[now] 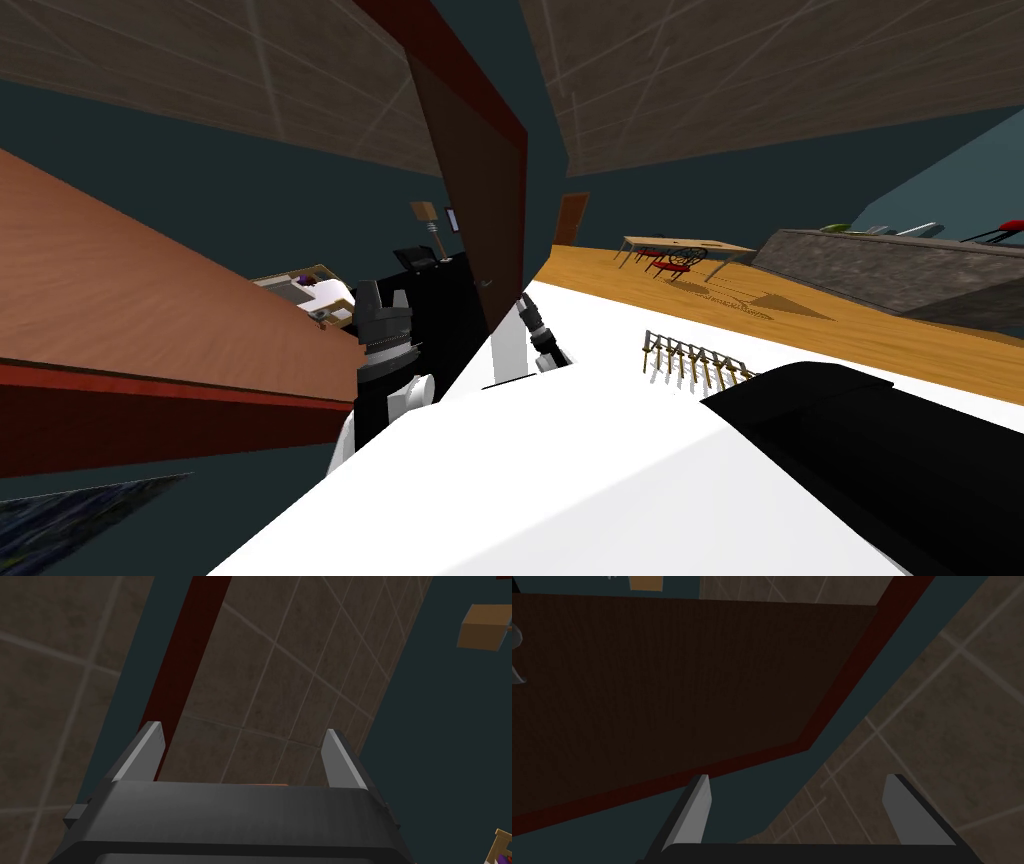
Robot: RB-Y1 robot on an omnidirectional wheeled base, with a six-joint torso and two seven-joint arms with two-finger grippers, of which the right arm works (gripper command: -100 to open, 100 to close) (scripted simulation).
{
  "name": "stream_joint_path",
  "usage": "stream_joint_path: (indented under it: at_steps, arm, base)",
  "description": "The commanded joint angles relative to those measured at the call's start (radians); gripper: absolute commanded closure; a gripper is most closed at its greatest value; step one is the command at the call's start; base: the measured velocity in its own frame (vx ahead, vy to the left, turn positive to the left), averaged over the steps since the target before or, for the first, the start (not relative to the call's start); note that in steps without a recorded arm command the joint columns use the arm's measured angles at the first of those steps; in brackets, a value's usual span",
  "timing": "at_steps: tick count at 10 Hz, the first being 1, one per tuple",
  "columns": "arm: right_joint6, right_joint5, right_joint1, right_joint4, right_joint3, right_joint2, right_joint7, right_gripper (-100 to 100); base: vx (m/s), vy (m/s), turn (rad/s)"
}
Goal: Push the door open
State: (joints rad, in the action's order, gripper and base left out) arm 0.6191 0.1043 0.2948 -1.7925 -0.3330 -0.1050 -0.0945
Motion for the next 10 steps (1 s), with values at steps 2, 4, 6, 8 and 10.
stream_joint_path:
  at_steps: [2,4,6,8,10]
  arm:
    - [0.009,-0.002,-0.029,0.067,-0.042,-0.004,-0.007,-100]
    - [0.015,-0.003,-0.043,0.103,-0.066,-0.007,-0.011,-100]
    - [0.021,-0.003,-0.058,0.139,-0.091,-0.01,-0.015,-100]
    - [0.027,-0.004,-0.072,0.176,-0.115,-0.012,-0.019,-100]
    - [0.036,-0.006,-0.093,0.231,-0.151,-0.016,-0.025,-100]
  base:
    - [0.114,-0.026,-0.043]
    - [0.138,-0.023,-0.036]
    - [0.103,-0.021,-0.036]
    - [0.1,-0.014,-0.032]
    - [0.119,-0.022,-0.044]
